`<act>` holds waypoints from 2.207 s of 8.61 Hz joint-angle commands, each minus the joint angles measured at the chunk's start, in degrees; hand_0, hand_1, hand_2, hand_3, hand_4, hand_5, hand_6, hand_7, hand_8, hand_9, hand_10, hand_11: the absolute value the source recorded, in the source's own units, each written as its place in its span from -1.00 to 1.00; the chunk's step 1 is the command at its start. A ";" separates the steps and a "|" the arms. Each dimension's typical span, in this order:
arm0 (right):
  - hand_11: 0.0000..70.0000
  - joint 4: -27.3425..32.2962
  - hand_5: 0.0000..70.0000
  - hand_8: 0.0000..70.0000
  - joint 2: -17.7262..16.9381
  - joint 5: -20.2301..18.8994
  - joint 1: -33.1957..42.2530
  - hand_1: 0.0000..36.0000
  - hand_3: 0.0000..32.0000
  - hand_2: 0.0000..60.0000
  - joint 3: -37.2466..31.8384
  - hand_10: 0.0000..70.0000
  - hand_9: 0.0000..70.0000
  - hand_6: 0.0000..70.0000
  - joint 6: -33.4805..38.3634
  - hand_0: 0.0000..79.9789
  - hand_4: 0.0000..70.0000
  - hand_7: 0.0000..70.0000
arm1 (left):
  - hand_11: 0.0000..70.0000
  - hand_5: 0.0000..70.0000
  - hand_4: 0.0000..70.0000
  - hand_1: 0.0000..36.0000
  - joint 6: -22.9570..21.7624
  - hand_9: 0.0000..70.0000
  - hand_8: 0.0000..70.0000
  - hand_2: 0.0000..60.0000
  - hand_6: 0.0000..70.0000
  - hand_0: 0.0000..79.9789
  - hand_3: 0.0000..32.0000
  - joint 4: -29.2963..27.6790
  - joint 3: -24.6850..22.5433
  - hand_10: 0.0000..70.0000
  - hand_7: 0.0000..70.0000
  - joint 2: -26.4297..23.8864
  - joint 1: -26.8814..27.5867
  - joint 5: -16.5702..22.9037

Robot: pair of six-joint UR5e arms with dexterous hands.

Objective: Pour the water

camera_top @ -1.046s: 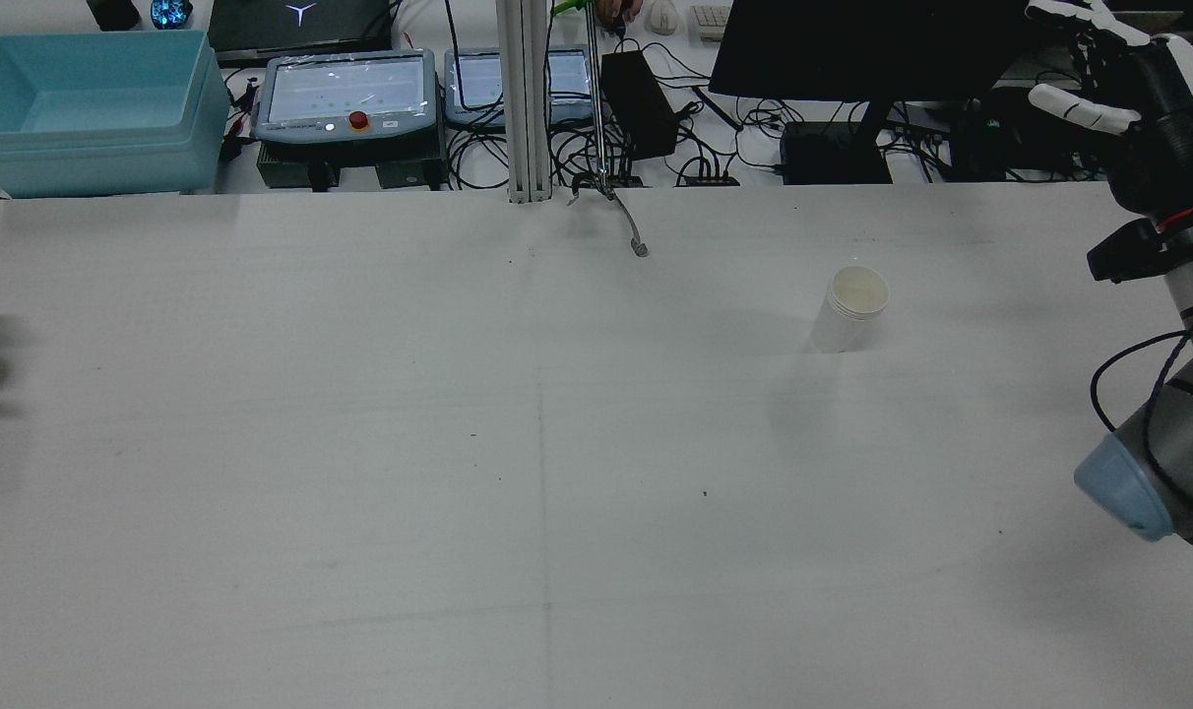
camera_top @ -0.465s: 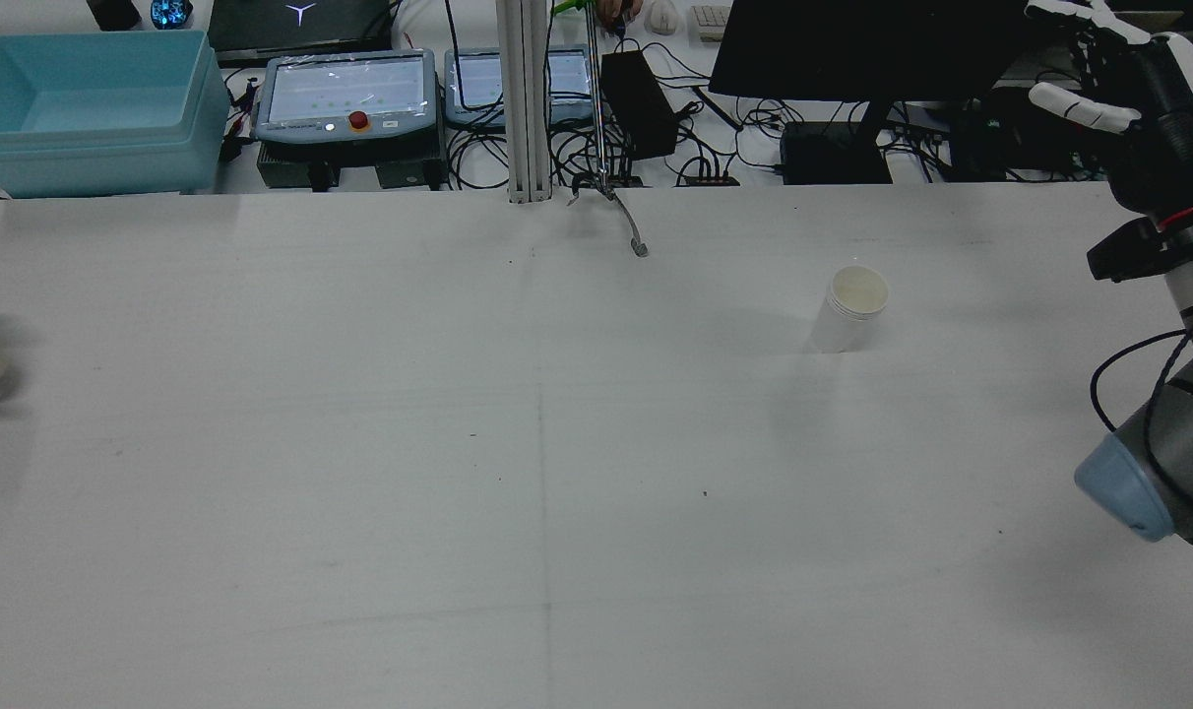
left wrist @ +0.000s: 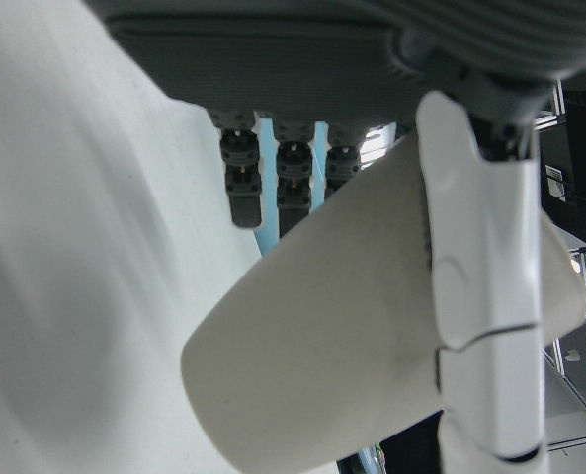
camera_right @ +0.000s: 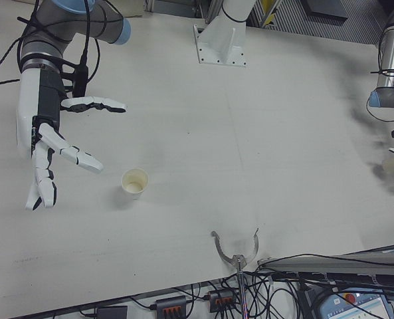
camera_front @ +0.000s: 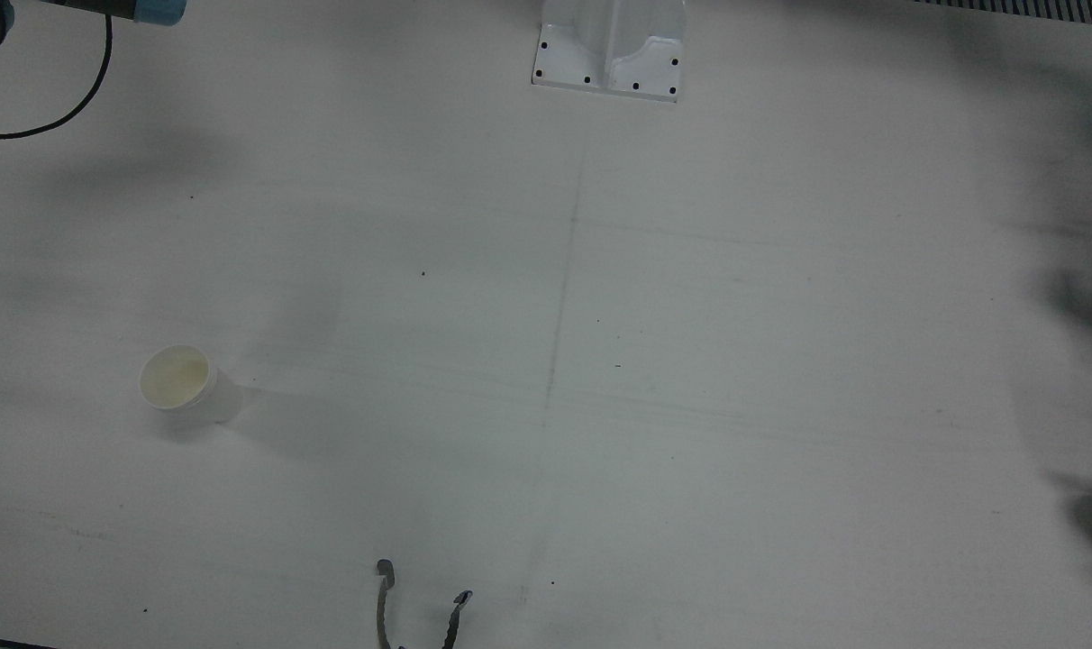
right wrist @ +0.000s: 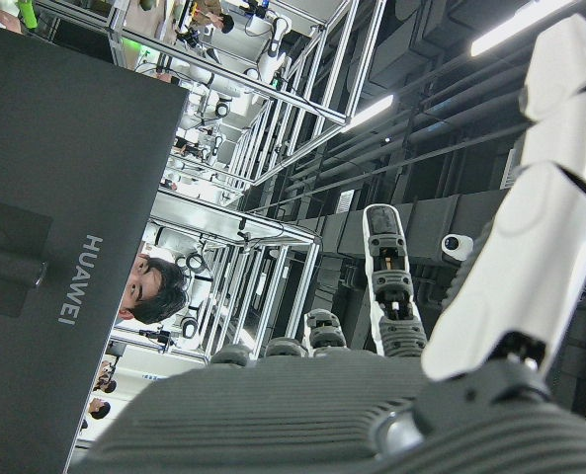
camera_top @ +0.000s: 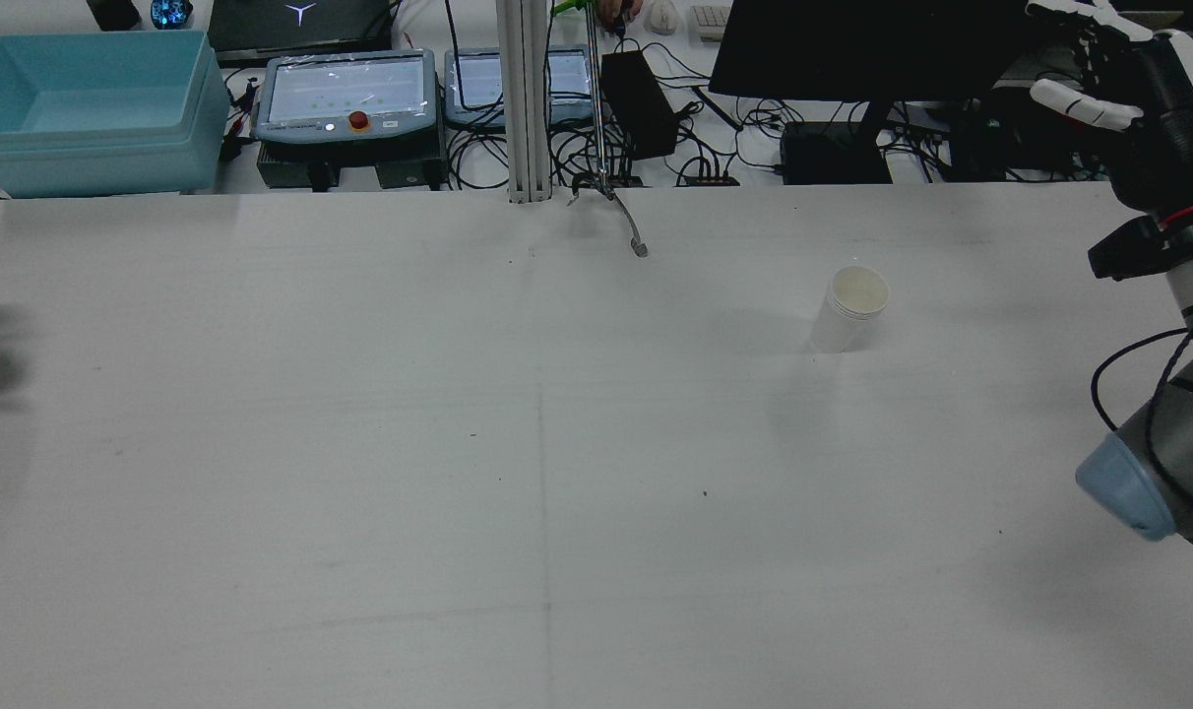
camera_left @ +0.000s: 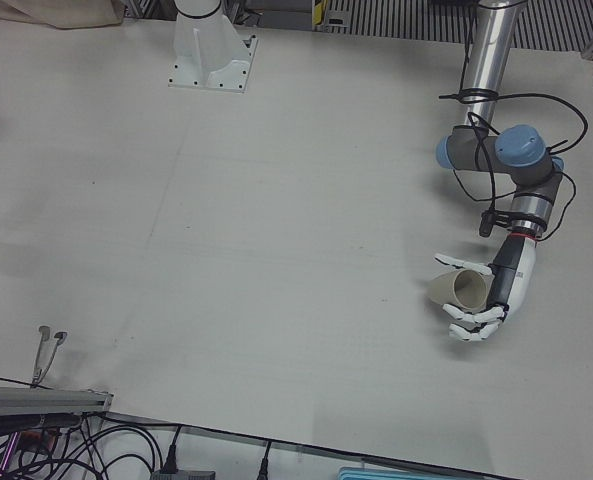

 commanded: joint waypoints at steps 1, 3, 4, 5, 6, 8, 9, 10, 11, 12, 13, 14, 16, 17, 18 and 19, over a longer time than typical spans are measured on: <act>-1.00 0.00 -0.66 -1.00 -0.06 0.00 0.50 -0.30 -1.00 -0.48 0.02 -1.00 -0.99 -0.85 0.00 0.16 -0.40 -0.74 | -0.49 0.01 0.82 -0.04 0.00 -0.33 -0.52 -1.00 -0.54 0.54 -1.00 1.08 -1.19 -0.67 -0.06 0.00 -0.23 0.01; -1.00 0.00 -0.65 -1.00 -0.06 0.00 0.60 -0.31 -1.00 -0.48 -0.07 -1.00 -0.99 -0.85 0.00 0.15 -0.39 -0.74 | -0.56 -0.01 0.82 -0.07 0.00 -0.40 -0.57 -1.00 -0.58 0.51 -1.00 1.08 -1.27 -0.72 -0.11 0.09 -0.32 -0.08; -1.00 0.00 -0.66 -1.00 -0.14 0.00 0.59 -0.31 -1.00 -0.48 -0.24 -1.00 -0.99 -0.85 -0.09 0.15 -0.40 -0.74 | -0.59 -0.04 0.81 -0.10 0.08 -0.45 -0.60 -1.00 -0.60 0.49 -1.00 0.99 -1.80 -0.73 -0.13 0.09 -0.76 -0.08; -1.00 0.00 -0.67 -1.00 -0.32 0.00 0.59 -0.31 -1.00 -0.48 -0.33 -1.00 -0.99 -0.85 -0.09 0.15 -0.42 -0.75 | -0.60 -0.07 0.80 -0.13 0.69 -0.49 -0.64 -1.00 -0.63 0.48 -1.00 1.25 -3.72 -0.74 -0.14 0.87 -0.76 -0.08; -1.00 0.00 -0.67 -1.00 -0.41 0.00 0.59 -0.32 -1.00 -0.49 -0.51 -1.00 -0.99 -0.85 -0.18 0.15 -0.42 -0.76 | -0.59 -0.09 0.78 -0.18 1.57 -0.48 -0.65 -1.00 -0.65 0.48 -1.00 1.25 -6.35 -0.73 -0.14 1.66 -0.76 -0.08; -1.00 0.00 -0.67 -1.00 -0.15 0.35 0.59 -0.31 -1.00 -0.48 -1.21 -1.00 -0.99 -0.86 -0.88 0.15 -0.45 -0.77 | -0.59 -0.11 0.73 -0.19 5.95 -0.52 -0.69 -1.00 -0.68 0.48 -1.00 0.29 -7.51 -0.73 -0.15 2.02 -1.29 -0.34; -1.00 0.00 -0.67 -1.00 -0.14 0.44 0.59 -0.31 -1.00 -0.48 -1.30 -1.00 -1.00 -0.86 -0.88 0.15 -0.46 -0.78 | -0.56 -0.11 0.72 -0.19 6.76 -0.54 -0.69 -1.00 -0.67 0.52 -1.00 0.20 -7.52 -0.72 -0.14 2.28 -1.38 -0.34; -1.00 0.00 -0.67 -1.00 -0.14 0.44 0.59 -0.32 -1.00 -0.48 -1.39 -1.00 -1.00 -0.85 -0.88 0.14 -0.45 -0.78 | -0.55 -0.12 0.72 -0.20 9.11 -0.54 -0.70 -1.00 -0.67 0.51 -1.00 0.03 -7.95 -0.71 -0.13 2.55 -1.38 -0.34; -1.00 0.00 -0.67 -1.00 -0.23 0.44 0.59 -0.32 -1.00 -0.49 -1.47 -1.00 -1.00 -0.86 -0.88 0.15 -0.45 -0.78 | -0.57 -0.12 0.72 -0.15 12.53 -0.56 -0.72 -1.00 -0.68 0.56 -1.00 0.02 -9.17 -0.73 -0.11 2.55 -1.72 -0.43; -1.00 0.09 -0.69 -1.00 -0.41 0.44 0.77 -0.33 -1.00 -0.50 -1.82 -1.00 -1.00 -0.86 -0.79 0.14 -0.46 -0.79 | -0.56 -0.12 0.70 -0.17 15.52 -0.55 -0.71 -1.00 -0.67 0.52 -1.00 -0.93 -9.10 -0.72 -0.10 2.55 -2.34 -0.43; -1.00 0.09 -0.69 -1.00 -0.50 0.44 0.86 -0.33 -1.00 -0.50 -1.83 -1.00 -1.00 -0.87 -0.79 0.14 -0.47 -0.80 | -0.56 -0.11 0.70 -0.17 17.90 -0.55 -0.71 -1.00 -0.67 0.53 -1.00 -1.29 -9.18 -0.72 -0.09 2.55 -2.69 -0.52; -1.00 0.00 -0.68 -1.00 -0.50 0.44 0.60 -0.33 -1.00 -0.50 -1.83 -1.00 -1.00 -0.87 -0.88 0.14 -0.46 -0.80 | -0.55 -0.11 0.69 -0.13 19.32 -0.55 -0.71 -1.00 -0.66 0.56 -1.00 -1.29 -9.19 -0.71 -0.08 2.63 -2.96 -0.52; -1.00 0.00 -0.67 -1.00 0.03 0.53 0.42 -0.33 -1.00 -0.49 -2.70 -1.00 -1.00 -0.86 -0.88 0.15 -0.44 -0.78 | -0.52 -0.11 0.67 -0.10 24.14 -0.51 -0.68 -1.00 -0.63 0.59 -1.00 -1.21 -9.19 -0.70 -0.03 2.81 -5.06 -0.78; -1.00 0.00 -0.67 -1.00 0.03 0.53 0.51 -0.33 -1.00 -0.48 -2.79 -1.00 -1.00 -0.85 -0.88 0.15 -0.42 -0.77 | -0.52 -0.12 0.65 -0.14 24.60 -0.50 -0.67 -1.00 -0.63 0.56 -1.00 -1.21 -9.27 -0.69 -0.03 2.90 -5.07 -1.74; -1.00 0.00 -0.68 -1.00 -0.06 0.53 0.51 -0.33 -1.00 -0.48 -2.88 -1.00 -1.00 -0.86 -0.97 0.14 -0.44 -0.78 | -0.50 -0.12 0.67 -0.17 25.04 -0.48 -0.66 -1.00 -0.62 0.55 -1.00 -1.12 -9.19 -0.68 -0.03 2.90 -5.07 -1.84; -1.00 0.09 -0.68 -1.00 -0.06 0.53 0.33 -0.31 -1.00 -0.47 -3.84 -1.00 -1.00 -0.86 -1.84 0.15 -0.45 -0.78 | -0.51 -0.11 0.69 -0.15 25.04 -0.47 -0.65 -1.00 -0.61 0.56 -1.00 -0.68 -10.58 -0.68 -0.02 2.81 -5.07 -1.66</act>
